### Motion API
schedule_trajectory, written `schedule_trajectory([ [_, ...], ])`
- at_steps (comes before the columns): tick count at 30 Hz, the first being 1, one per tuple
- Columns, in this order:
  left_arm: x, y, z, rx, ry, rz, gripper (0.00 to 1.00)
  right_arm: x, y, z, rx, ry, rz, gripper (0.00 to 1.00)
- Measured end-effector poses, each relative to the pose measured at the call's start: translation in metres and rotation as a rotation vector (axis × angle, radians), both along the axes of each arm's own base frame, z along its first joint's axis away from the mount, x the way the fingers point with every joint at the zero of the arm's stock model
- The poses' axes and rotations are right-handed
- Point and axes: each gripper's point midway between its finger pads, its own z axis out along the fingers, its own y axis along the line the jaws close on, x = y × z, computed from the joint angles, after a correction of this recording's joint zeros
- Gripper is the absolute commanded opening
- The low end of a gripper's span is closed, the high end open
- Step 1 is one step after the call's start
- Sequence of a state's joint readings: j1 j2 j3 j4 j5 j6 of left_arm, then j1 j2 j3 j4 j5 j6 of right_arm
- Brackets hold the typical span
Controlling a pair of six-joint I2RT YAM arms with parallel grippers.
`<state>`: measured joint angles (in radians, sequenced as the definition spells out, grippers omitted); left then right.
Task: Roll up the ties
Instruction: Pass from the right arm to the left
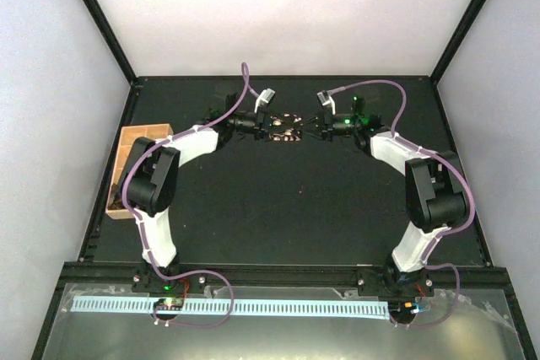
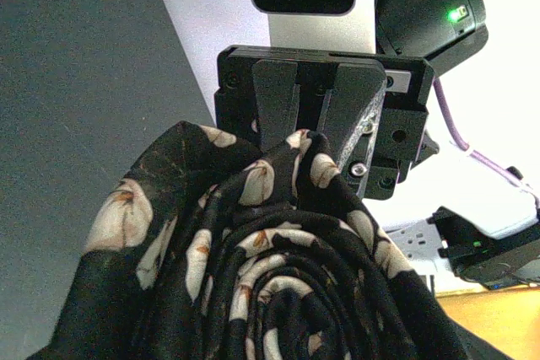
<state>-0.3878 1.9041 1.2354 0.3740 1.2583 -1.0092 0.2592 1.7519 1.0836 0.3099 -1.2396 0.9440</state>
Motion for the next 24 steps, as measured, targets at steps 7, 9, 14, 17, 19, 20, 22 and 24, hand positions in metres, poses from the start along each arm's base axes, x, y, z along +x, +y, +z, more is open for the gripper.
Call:
schedule_trajectory([
  [7,0.0,0.0,-0.002,0.001,0.005,-0.002,0.4,0.0,-0.002,-0.003,-0.009,-0.003,-0.002,0.12],
  [9,0.0,0.0,-0.003,0.004,0.01,-0.002,0.37,0.0,-0.002,-0.005,-0.014,-0.003,-0.001,0.21],
  [14,0.0,0.001,-0.009,0.019,0.01,0.005,0.32,-0.002,-0.004,-0.013,-0.044,-0.006,0.004,0.56],
  [17,0.003,0.005,-0.017,0.047,0.007,0.024,0.3,-0.003,-0.008,-0.019,-0.071,0.008,0.004,0.8],
  [19,0.003,0.012,-0.022,0.078,0.003,0.043,0.3,-0.002,-0.014,-0.021,-0.091,-0.002,0.002,0.96],
  [20,0.004,0.017,-0.024,0.092,-0.003,0.052,0.3,-0.001,-0.016,-0.022,-0.101,-0.005,-0.002,1.0],
  [22,0.006,0.035,-0.023,0.124,-0.022,0.083,0.31,0.001,-0.022,-0.022,-0.124,-0.03,-0.005,1.0],
  [24,0.009,0.057,-0.021,0.157,-0.053,0.122,0.31,0.001,-0.026,-0.02,-0.145,-0.06,0.001,1.0],
])
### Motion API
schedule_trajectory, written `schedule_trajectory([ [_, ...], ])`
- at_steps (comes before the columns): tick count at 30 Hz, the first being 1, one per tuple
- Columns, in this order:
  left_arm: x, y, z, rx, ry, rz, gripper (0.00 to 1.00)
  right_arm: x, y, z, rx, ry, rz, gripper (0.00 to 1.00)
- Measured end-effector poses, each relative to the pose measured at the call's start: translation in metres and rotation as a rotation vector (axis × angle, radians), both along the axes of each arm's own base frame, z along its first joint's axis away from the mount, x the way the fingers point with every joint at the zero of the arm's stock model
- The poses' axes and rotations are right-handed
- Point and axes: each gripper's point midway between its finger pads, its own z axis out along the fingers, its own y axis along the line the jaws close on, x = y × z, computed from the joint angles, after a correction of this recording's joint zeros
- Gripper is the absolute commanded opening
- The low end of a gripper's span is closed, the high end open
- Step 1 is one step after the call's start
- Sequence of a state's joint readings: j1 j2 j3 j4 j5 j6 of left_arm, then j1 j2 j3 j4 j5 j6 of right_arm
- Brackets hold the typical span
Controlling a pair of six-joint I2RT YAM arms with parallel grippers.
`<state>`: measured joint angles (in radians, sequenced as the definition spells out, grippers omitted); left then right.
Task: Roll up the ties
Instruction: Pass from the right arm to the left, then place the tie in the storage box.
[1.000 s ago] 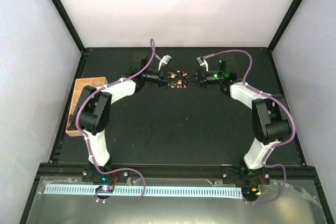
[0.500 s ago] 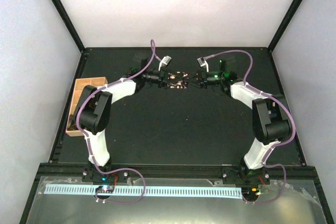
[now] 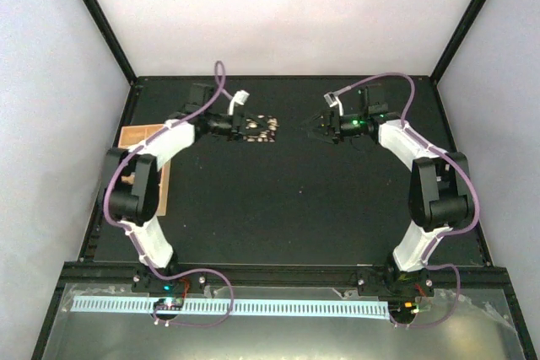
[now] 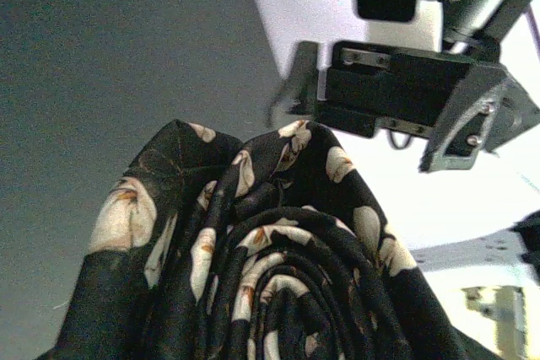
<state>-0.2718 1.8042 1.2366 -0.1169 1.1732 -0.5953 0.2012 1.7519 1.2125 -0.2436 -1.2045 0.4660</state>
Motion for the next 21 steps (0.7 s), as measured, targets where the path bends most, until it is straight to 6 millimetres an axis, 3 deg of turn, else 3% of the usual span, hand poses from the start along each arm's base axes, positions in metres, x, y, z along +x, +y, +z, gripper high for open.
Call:
schedule_trajectory([
  [8,0.022,0.123,0.017,0.279,-0.159,0.164,0.32,-0.012,-0.007,-0.007,-0.079,-0.062,0.051,1.0],
  [12,0.023,0.207,0.037,0.467,-0.228,0.253,0.32,-0.019,-0.01,-0.017,-0.117,-0.074,0.073,1.0],
  [18,-0.015,0.336,0.039,0.742,-0.174,0.4,0.33,-0.02,-0.011,-0.031,-0.137,-0.063,0.081,1.0],
  [21,-0.04,0.376,0.027,0.856,-0.113,0.415,0.32,-0.021,-0.012,-0.037,-0.143,-0.046,0.081,1.0],
])
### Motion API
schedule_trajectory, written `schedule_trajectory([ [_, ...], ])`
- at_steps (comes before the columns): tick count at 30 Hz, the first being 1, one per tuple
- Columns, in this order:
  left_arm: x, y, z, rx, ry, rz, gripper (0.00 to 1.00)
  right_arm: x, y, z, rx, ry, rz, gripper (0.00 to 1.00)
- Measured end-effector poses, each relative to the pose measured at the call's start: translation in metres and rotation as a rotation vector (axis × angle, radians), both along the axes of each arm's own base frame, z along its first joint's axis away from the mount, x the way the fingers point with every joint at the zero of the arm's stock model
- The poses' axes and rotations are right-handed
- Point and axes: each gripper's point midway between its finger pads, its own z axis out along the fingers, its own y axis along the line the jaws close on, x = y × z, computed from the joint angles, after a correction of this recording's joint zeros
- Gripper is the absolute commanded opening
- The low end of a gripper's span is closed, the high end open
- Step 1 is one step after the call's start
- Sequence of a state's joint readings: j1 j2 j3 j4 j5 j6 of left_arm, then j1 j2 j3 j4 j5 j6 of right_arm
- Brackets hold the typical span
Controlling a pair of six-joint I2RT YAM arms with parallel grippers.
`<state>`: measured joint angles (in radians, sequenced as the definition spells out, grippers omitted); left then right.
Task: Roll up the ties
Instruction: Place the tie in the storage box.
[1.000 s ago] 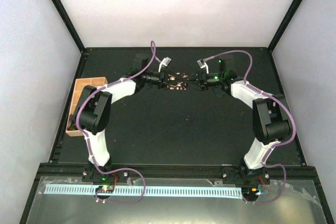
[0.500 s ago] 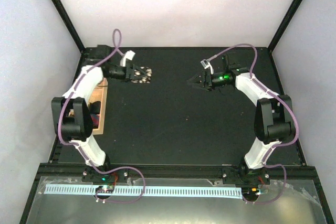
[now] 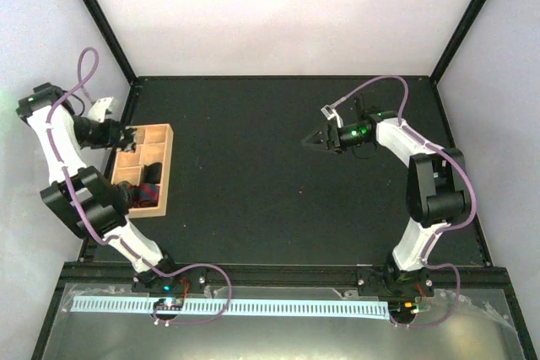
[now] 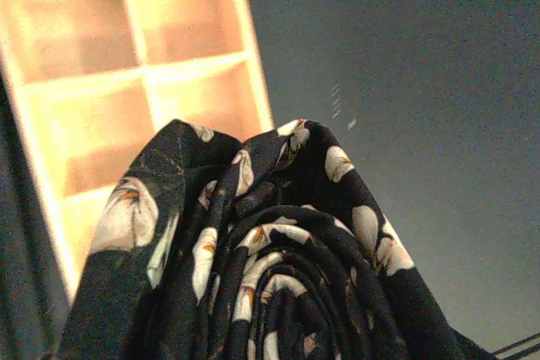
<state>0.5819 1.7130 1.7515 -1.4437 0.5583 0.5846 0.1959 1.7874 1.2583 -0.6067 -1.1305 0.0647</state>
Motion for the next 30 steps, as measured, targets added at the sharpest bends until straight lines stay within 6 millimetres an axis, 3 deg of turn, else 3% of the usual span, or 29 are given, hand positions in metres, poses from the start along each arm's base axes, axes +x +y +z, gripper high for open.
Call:
schedule_trajectory([
  [4,-0.027,0.033,-0.018,0.112,0.103,0.016,0.31,-0.001,-0.001,-0.005,-0.007,0.009,-0.003,1.0],
  [9,-0.037,0.052,-0.047,0.152,0.208,0.019,0.31,-0.001,-0.001,-0.013,-0.011,0.031,-0.009,1.0],
  [16,-0.03,0.055,-0.099,0.158,0.317,-0.002,0.29,-0.002,-0.002,-0.029,-0.034,0.075,-0.023,1.0],
  [22,-0.022,0.062,-0.125,0.201,0.342,0.016,0.29,-0.002,-0.003,-0.033,-0.039,0.09,-0.033,1.0],
  [30,-0.037,0.066,-0.162,0.234,0.418,0.031,0.28,-0.001,-0.003,-0.041,-0.045,0.126,-0.041,1.0],
])
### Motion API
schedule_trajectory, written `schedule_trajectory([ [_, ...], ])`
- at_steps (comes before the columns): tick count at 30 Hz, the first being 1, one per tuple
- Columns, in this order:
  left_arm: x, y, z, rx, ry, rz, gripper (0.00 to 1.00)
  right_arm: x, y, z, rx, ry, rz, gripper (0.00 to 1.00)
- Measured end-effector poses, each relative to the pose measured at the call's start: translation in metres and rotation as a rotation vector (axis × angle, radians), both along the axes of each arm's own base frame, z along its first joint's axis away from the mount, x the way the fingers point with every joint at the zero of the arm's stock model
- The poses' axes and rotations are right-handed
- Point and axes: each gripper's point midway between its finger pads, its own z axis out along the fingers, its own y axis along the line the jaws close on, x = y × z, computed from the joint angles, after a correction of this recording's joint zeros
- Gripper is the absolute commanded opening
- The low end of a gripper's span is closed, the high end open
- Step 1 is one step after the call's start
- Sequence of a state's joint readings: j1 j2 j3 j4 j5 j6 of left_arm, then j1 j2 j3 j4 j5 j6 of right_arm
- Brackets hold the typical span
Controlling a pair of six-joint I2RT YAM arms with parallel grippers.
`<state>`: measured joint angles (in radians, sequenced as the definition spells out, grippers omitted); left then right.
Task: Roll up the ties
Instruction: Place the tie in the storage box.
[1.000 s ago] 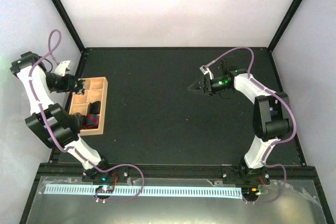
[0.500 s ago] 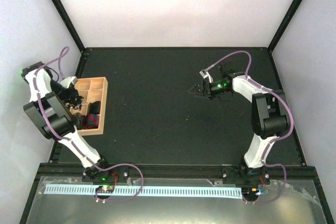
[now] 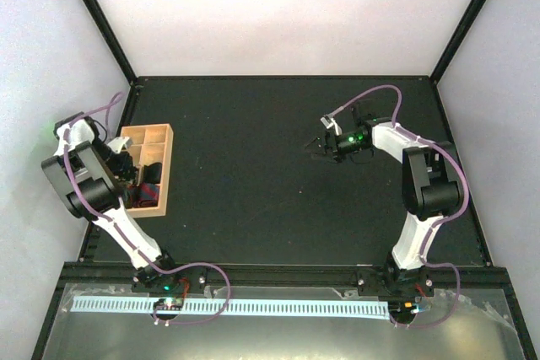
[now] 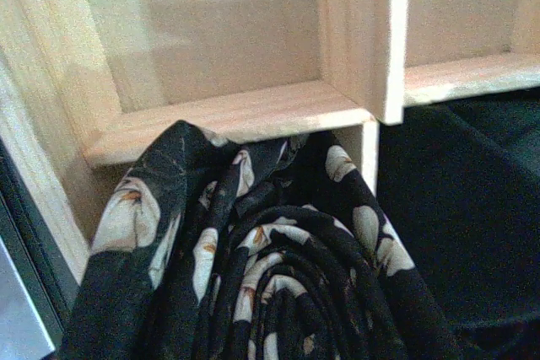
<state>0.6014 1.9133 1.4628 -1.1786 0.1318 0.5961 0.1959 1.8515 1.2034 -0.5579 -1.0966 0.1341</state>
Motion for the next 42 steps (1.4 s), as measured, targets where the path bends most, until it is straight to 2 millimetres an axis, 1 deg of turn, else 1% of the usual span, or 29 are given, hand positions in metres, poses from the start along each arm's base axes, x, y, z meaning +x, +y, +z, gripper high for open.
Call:
schedule_trajectory([
  [7,0.009,0.009,-0.019,0.03,0.007,0.043,0.28,0.0,0.0,-0.006,-0.005,0.021,-0.001,1.0],
  [11,0.011,0.007,-0.025,0.05,0.015,0.048,0.29,-0.001,0.0,-0.007,-0.007,0.025,0.0,1.0],
  [19,0.014,0.002,-0.042,0.104,0.023,0.047,0.35,-0.004,-0.001,-0.008,-0.011,0.033,0.004,1.0],
  [21,0.014,0.002,-0.043,0.123,0.024,0.05,0.36,-0.004,-0.001,-0.008,-0.012,0.032,0.006,1.0],
  [24,0.015,0.003,-0.044,0.131,0.026,0.058,0.41,-0.004,-0.002,-0.009,-0.013,0.032,0.007,1.0],
  [29,0.015,0.003,-0.045,0.135,0.029,0.067,0.51,-0.007,-0.002,-0.009,-0.016,0.04,0.01,1.0],
  [31,0.015,0.003,-0.046,0.136,0.029,0.077,0.58,-0.008,-0.003,-0.01,-0.018,0.046,0.013,1.0],
  [34,0.015,0.003,-0.045,0.141,0.033,0.097,0.63,-0.009,-0.005,-0.015,-0.024,0.059,0.013,1.0],
  [39,0.017,0.006,-0.042,0.156,0.019,0.097,0.66,-0.01,-0.01,-0.021,-0.038,0.079,0.009,1.0],
  [41,0.018,0.007,-0.04,0.161,0.01,0.098,0.66,-0.01,-0.01,-0.021,-0.039,0.08,0.009,1.0],
  [42,0.019,0.007,-0.039,0.164,0.003,0.097,0.65,-0.011,-0.01,-0.021,-0.039,0.081,0.01,1.0],
])
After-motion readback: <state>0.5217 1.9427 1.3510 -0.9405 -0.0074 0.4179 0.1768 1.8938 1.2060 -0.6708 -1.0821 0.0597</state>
